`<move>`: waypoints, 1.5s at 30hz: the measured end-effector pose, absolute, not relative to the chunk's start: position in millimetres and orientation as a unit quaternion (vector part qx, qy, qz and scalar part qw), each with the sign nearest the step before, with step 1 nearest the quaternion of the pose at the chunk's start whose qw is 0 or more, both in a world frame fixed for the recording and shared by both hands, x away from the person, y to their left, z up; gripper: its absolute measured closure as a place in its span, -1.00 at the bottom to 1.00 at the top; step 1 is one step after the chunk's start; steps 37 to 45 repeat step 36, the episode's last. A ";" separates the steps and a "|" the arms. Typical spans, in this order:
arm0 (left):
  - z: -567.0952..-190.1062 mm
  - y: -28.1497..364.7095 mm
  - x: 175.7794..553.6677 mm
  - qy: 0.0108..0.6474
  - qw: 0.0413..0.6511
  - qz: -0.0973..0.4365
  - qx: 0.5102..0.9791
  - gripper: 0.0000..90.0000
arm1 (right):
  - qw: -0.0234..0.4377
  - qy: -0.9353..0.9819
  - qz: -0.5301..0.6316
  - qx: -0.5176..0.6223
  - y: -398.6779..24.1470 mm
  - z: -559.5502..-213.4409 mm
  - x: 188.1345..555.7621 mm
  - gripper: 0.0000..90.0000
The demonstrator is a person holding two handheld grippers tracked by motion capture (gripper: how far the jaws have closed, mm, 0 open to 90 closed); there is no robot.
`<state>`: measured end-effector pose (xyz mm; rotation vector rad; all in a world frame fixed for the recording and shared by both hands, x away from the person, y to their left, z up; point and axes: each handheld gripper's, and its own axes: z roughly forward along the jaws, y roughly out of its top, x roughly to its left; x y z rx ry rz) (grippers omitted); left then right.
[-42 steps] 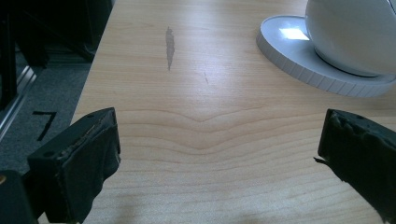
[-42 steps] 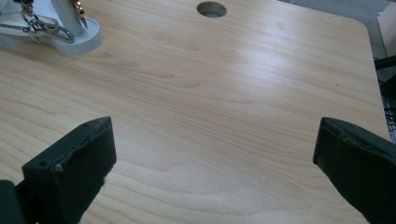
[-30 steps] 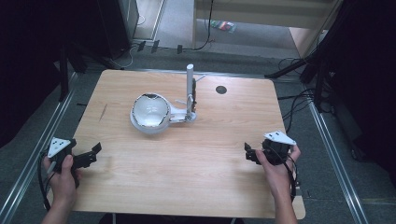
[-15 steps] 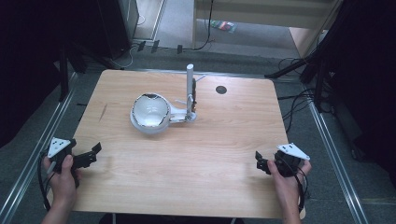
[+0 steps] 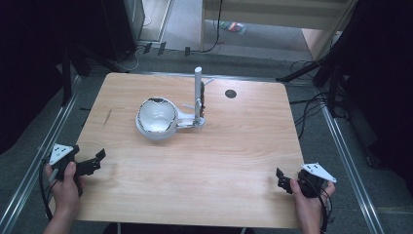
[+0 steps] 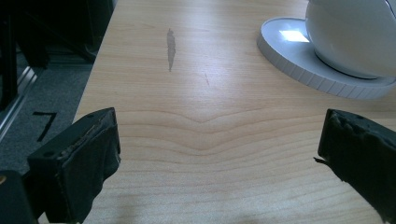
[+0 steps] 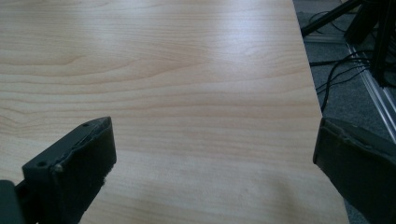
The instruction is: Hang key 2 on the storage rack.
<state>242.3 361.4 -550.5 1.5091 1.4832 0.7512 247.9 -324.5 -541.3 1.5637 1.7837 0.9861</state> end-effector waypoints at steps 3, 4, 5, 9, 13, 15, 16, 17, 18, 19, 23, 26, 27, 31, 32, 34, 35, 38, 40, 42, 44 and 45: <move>-550.4 361.5 242.2 0.595 0.433 0.302 0.606 -1.00 | 0.280 0.660 0.374 0.589 -328.1 -541.1 242.0 -1.00; -550.5 361.5 242.2 0.595 0.434 0.302 0.605 -1.00 | 0.281 0.659 0.374 0.589 -328.5 -541.3 240.1 -1.00; -550.5 361.6 242.2 0.595 0.434 0.302 0.605 -1.00 | 0.281 0.658 0.375 0.590 -329.3 -541.3 238.1 -1.00; -550.5 361.6 242.1 0.595 0.434 0.301 0.606 -1.00 | 0.280 0.649 0.384 0.594 -334.2 -541.8 231.9 -1.00; -550.5 361.5 242.1 0.595 0.433 0.301 0.606 -1.00 | 0.273 0.637 0.398 0.601 -338.7 -542.6 227.3 -1.00; -550.5 361.6 242.2 0.596 0.433 0.301 0.606 -1.00 | 0.273 0.631 0.402 0.604 -340.0 -543.1 225.8 -1.00; -550.5 361.6 242.2 0.596 0.433 0.301 0.605 -1.00 | 0.273 0.630 0.403 0.605 -340.0 -543.3 225.3 -1.00; -550.5 361.6 242.2 0.596 0.433 0.301 0.606 -1.00 | 0.276 0.631 0.404 0.602 -340.1 -543.5 224.5 -1.00; -550.5 361.5 242.3 0.596 0.433 0.300 0.606 -1.00 | 0.278 0.630 0.405 0.601 -340.0 -543.6 224.0 -1.00; -550.5 361.4 242.3 0.596 0.433 0.300 0.606 -1.00 | 0.278 0.629 0.406 0.602 -339.3 -543.9 223.3 -1.00; -550.5 360.6 242.4 0.595 0.430 0.303 0.608 -1.00 | 0.282 0.641 0.397 0.593 -335.1 -545.3 223.4 -1.00; -550.5 360.7 242.3 0.595 0.431 0.303 0.607 -1.00 | 0.286 0.646 0.389 0.591 -332.8 -546.1 224.5 -1.00; -550.5 360.8 242.3 0.596 0.431 0.303 0.606 -1.00 | 0.286 0.645 0.389 0.592 -332.8 -546.2 224.5 -1.00; -550.6 360.7 242.4 0.596 0.430 0.303 0.607 -1.00 | 0.283 0.640 0.394 0.596 -334.6 -546.5 224.9 -1.00; -550.5 360.7 242.5 0.596 0.430 0.303 0.607 -1.00 | 0.282 0.639 0.395 0.596 -334.8 -546.4 224.9 -1.00; -550.6 360.9 242.7 0.596 0.430 0.302 0.607 -1.00 | 0.281 0.640 0.395 0.596 -334.8 -546.6 225.0 -1.00; -550.5 361.0 242.7 0.597 0.430 0.301 0.607 -1.00 | 0.281 0.640 0.394 0.596 -334.6 -546.7 225.1 -1.00; -550.5 361.0 242.7 0.597 0.430 0.301 0.607 -1.00 | 0.283 0.641 0.393 0.596 -334.4 -546.8 225.3 -1.00; -550.5 361.0 242.7 0.597 0.430 0.301 0.607 -1.00 | 0.283 0.641 0.393 0.596 -334.4 -546.8 225.3 -1.00; -550.5 361.0 242.7 0.597 0.430 0.301 0.607 -1.00 | 0.283 0.641 0.393 0.596 -334.4 -546.8 225.3 -1.00; -550.5 361.0 242.7 0.597 0.430 0.301 0.607 -1.00 | 0.283 0.641 0.393 0.596 -334.4 -546.8 225.3 -1.00; -550.5 361.0 242.7 0.597 0.430 0.301 0.607 -1.00 | 0.283 0.641 0.393 0.596 -334.4 -546.8 225.3 -1.00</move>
